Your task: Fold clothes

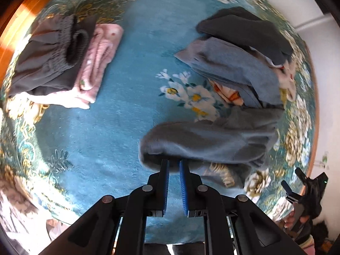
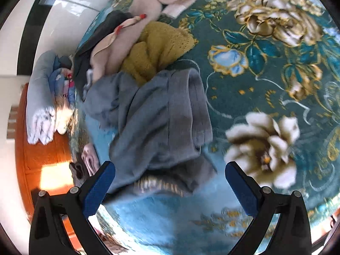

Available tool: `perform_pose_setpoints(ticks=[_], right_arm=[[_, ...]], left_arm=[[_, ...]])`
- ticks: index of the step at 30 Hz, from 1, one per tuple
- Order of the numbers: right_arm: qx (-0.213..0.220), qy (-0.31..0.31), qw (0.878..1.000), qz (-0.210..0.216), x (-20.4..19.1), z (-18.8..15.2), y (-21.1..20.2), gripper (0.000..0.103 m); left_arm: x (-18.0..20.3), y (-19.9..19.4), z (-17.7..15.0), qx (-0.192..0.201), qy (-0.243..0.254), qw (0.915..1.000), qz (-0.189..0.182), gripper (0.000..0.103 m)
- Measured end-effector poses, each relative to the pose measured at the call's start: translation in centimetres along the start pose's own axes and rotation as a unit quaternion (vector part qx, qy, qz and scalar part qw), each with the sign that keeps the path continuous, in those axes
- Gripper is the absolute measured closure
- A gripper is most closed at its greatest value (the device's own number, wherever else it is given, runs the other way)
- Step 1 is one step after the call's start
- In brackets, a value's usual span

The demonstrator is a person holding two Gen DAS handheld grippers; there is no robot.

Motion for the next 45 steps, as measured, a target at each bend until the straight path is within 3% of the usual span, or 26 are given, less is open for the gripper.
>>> perform_pose_setpoints(ticks=[6,15,17,23,25,29,30,32,35,41,44,45], right_arm=[[-0.018,0.041,0.999,0.012,2.1,4.6,5.5,0.000],[-0.045,0.077,0.996,0.019,3.8,7.8,12.0,0.002],[-0.050,0.085,0.995,0.025,3.9,8.1,12.8,0.008],[-0.054,0.131,0.990,0.029,3.8,8.3,14.2,0.054],[-0.043,0.139,0.989,0.022,3.6,8.6,13.7,0.079],[0.011,0.136,0.990,0.040,2.4,10.3,10.4,0.096],[0.035,0.136,0.989,0.048,2.2,11.0,8.9,0.096],[0.089,0.135,0.985,0.051,2.4,12.5,5.2,0.097],[0.139,0.117,0.983,0.011,4.3,14.2,1.3,0.097],[0.195,0.114,0.973,-0.045,8.4,17.0,-5.0,0.097],[0.214,0.113,0.968,-0.063,9.8,18.1,-7.7,0.097],[0.216,0.109,0.968,-0.068,9.8,18.2,-8.0,0.097]], left_arm=[[1.0,0.8,-0.4,-0.010,-0.018,0.9995,0.022,0.089],[0.5,2.3,-2.9,-0.044,-0.035,0.9966,0.059,0.089],[0.0,2.5,-3.3,-0.049,-0.038,0.9958,0.067,0.089],[-1.3,2.9,-4.2,-0.056,-0.055,0.9935,0.082,0.088],[-1.7,3.1,-4.3,-0.055,-0.060,0.9931,0.083,0.083],[-2.0,3.8,-4.3,-0.052,-0.067,0.9930,0.082,0.058],[-2.1,4.2,-4.4,-0.054,-0.068,0.9927,0.083,0.052],[-2.1,5.1,-4.5,-0.060,-0.073,0.9925,0.077,0.050],[-1.4,6.5,-4.8,-0.073,-0.068,0.9930,0.062,0.049],[1.7,8.8,-6.0,-0.090,0.007,0.9949,0.045,0.047],[3.0,10.1,-6.4,-0.103,0.018,0.9943,0.021,0.044],[2.9,10.6,-6.4,-0.110,-0.022,0.9937,0.000,0.044]])
Point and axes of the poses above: each gripper's, at about its wrist camera, not at the fingertips, and y roughly the way its jaws point, x to its right, z to its top, the point moved 8 cm from there along y, roughly the way its jaws point, and after that the axes turned 8 degrees about x, right-handed, at the moved point
